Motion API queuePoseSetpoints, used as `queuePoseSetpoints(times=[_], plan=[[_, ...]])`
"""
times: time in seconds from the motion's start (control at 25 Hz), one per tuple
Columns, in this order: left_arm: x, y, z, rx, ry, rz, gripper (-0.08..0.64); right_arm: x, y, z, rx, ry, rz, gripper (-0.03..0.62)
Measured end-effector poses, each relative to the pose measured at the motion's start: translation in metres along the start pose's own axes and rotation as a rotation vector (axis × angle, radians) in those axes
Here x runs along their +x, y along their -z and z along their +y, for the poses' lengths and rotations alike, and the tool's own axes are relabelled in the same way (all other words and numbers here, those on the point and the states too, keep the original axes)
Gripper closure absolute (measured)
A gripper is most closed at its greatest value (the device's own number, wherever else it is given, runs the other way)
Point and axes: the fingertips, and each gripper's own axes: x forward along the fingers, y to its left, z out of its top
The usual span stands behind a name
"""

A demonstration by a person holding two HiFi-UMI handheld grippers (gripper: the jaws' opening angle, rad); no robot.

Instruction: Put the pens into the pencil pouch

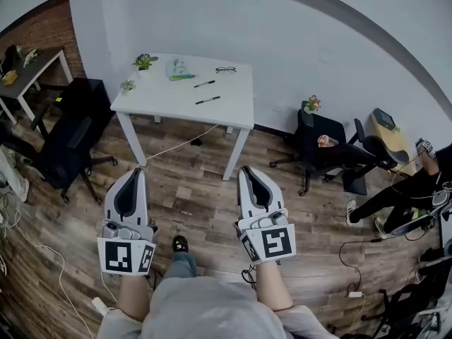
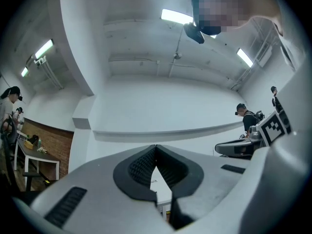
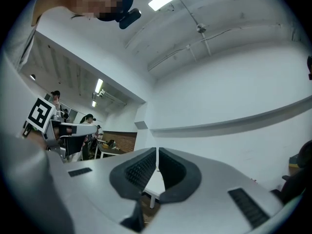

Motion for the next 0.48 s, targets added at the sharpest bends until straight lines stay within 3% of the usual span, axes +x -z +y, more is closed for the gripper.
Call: queuePoseSetpoints(times=[0.32,0.48], plan=[[0.094,0.024,0.069,0.053,0.022,0.013,0.535,0.112,0.009,-0.011,-0.006,0.03,-0.013,0.555],[0.132,0.035,0.102,0.116,0.028,0.002,0.535,0.16,0.016,-0.009,-0.013,0.037,-0.016,0.555]])
